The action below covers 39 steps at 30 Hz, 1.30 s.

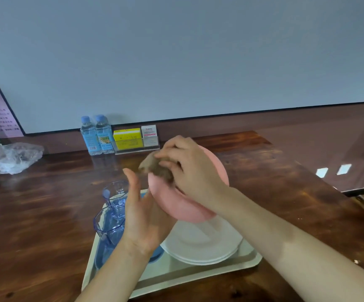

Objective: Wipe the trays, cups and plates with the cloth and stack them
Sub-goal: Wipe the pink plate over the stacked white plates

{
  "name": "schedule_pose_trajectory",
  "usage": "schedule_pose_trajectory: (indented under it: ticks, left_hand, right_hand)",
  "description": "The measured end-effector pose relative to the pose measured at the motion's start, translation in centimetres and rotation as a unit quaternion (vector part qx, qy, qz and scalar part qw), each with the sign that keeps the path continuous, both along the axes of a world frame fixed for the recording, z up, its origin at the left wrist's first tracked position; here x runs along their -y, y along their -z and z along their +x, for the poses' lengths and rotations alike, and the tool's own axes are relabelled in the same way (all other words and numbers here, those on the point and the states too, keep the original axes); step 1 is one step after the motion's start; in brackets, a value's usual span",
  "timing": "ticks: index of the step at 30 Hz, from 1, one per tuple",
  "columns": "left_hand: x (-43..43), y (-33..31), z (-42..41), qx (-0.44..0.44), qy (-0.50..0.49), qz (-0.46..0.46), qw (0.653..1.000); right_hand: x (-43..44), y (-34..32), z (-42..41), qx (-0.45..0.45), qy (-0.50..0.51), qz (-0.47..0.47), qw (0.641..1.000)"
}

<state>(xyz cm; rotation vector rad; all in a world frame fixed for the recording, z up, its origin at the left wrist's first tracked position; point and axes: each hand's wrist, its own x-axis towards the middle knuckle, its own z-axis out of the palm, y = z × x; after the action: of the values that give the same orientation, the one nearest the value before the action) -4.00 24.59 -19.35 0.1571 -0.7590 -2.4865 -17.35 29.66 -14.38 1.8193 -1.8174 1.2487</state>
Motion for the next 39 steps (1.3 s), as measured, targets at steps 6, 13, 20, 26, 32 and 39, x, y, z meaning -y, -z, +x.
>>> schedule_pose_trajectory:
  ticks: [6,13,20,26,32,39]
  left_hand:
    - [0.7,0.6,-0.5,0.049,-0.087,-0.074,0.992]
    - [0.9,0.8,-0.9,0.085,-0.193,-0.188,0.959]
    - [-0.2,1.6,-1.2,0.131,-0.204,-0.214,0.946]
    - [-0.8,1.5,-1.5,0.146,-0.194,-0.234,0.942]
    - [-0.1,1.1,-1.0,0.146,-0.223,-0.222,0.938]
    - [0.3,1.8,-1.1,0.130,-0.220,-0.206,0.945]
  right_hand:
    - [-1.9,1.5,-4.3,-0.027,0.093,0.004,0.995]
    - [-7.7,4.0,-5.1,-0.020,0.094,0.138,0.986]
    - [-8.7,7.3,-3.3,-0.143,0.009,0.323,0.935]
    - [-8.9,6.7,-2.0,-0.055,-0.071,0.357,0.930]
    - [-6.0,7.2,-4.3,-0.125,-0.031,0.292,0.948]
    - [-8.7,6.2,-5.4,-0.222,0.046,0.355,0.907]
